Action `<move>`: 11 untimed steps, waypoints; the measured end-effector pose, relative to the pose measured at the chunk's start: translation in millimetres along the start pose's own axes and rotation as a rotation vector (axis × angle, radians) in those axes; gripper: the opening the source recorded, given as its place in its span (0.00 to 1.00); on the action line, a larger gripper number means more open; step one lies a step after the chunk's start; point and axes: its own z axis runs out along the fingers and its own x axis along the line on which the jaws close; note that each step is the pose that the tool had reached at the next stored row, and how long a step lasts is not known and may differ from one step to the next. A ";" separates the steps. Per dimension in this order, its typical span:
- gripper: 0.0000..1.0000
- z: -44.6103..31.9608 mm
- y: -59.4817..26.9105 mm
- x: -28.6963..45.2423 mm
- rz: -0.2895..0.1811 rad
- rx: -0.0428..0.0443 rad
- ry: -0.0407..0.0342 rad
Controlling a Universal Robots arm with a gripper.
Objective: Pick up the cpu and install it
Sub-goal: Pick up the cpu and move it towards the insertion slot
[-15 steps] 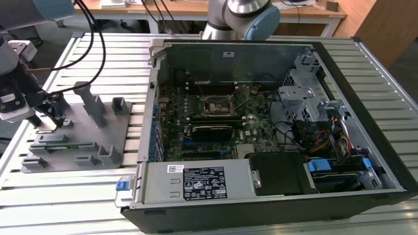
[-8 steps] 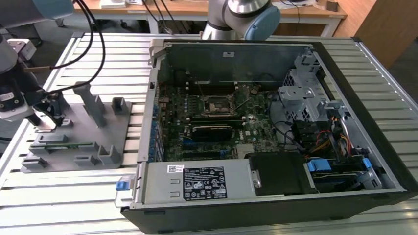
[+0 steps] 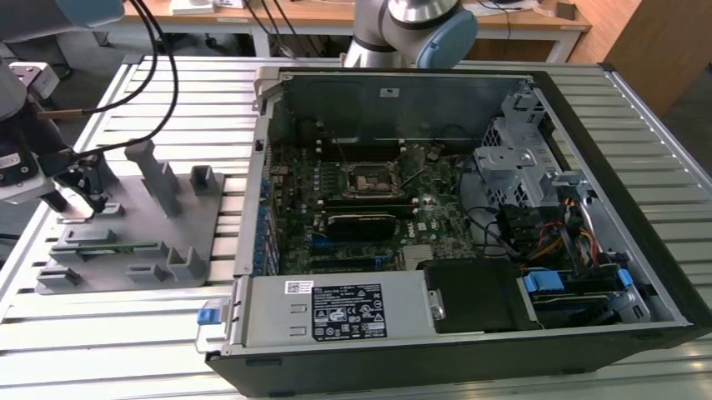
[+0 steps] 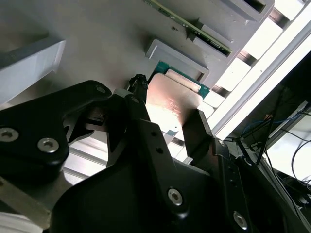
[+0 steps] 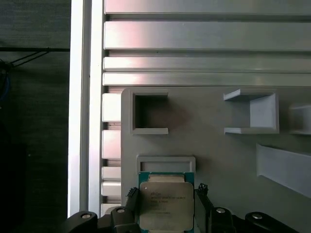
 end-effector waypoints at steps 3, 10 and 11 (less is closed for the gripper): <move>0.54 -1.6 0.0 0.0 0.000 0.0000 0.0000; 0.54 -4.0 0.1 0.0 0.000 -0.0001 0.0000; 0.54 -4.3 0.1 0.0 0.000 0.0000 -0.0001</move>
